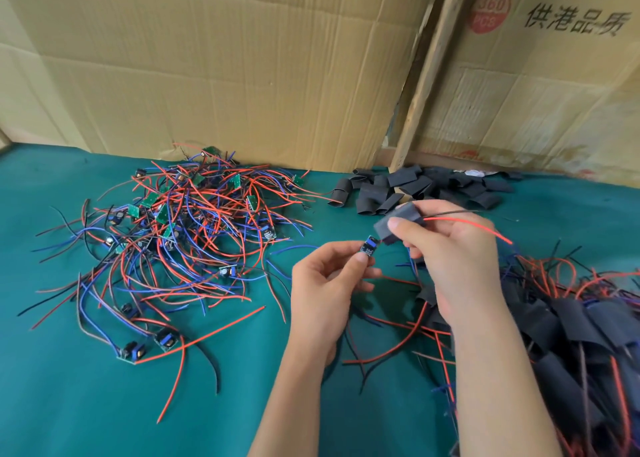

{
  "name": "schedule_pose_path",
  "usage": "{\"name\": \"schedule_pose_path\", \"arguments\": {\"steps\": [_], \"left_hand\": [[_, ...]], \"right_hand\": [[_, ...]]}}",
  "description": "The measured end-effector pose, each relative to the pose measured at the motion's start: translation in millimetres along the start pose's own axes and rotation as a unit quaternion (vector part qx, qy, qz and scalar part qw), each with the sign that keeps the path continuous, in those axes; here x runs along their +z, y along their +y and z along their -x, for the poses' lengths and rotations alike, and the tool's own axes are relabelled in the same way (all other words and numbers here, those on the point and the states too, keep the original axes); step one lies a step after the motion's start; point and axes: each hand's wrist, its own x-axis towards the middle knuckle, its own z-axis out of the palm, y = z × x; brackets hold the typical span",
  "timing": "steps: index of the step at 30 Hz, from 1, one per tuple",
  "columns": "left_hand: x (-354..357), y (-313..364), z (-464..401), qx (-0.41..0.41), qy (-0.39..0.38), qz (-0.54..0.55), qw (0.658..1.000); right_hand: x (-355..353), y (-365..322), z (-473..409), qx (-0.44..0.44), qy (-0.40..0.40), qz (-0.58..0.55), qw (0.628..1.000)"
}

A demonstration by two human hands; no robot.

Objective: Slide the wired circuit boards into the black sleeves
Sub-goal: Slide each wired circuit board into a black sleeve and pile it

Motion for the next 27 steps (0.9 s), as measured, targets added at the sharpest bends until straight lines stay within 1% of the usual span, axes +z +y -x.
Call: {"name": "schedule_pose_path", "arguments": {"steps": [3, 5, 8, 11, 17, 23, 27], "left_hand": [[-2.9, 1.9, -0.5, -0.003, 0.004, 0.035, 0.999], [-3.9, 3.0, -0.5, -0.012, -0.005, 0.060, 0.998], [-3.6, 3.9, -0.5, -0.035, -0.032, 0.092, 0.995], [-4.9, 4.2, 0.1, -0.057, -0.051, 0.120, 0.990], [-8.9, 7.2, 1.4, -0.075, -0.110, 0.148, 0.980], [-8.7, 10.3, 2.2, -0.113, -0.126, 0.166, 0.971], [-10.8, 11.2, 2.6, -0.134, -0.120, 0.175, 0.968]], "right_hand": [[-2.8, -1.1, 0.6, 0.034, -0.065, -0.007, 0.997], [-5.9, -3.3, 0.7, 0.050, -0.078, -0.040, 0.995], [-8.8, -6.5, 1.5, 0.045, -0.094, -0.076, 0.992], [-7.9, -6.5, 3.3, 0.053, -0.123, -0.075, 0.988], [-10.5, -9.2, 3.7, 0.067, -0.117, -0.098, 0.986], [-10.4, -12.6, 5.7, 0.074, -0.133, -0.135, 0.979], [-9.8, -11.9, 6.8, 0.084, -0.160, -0.138, 0.974]]}}
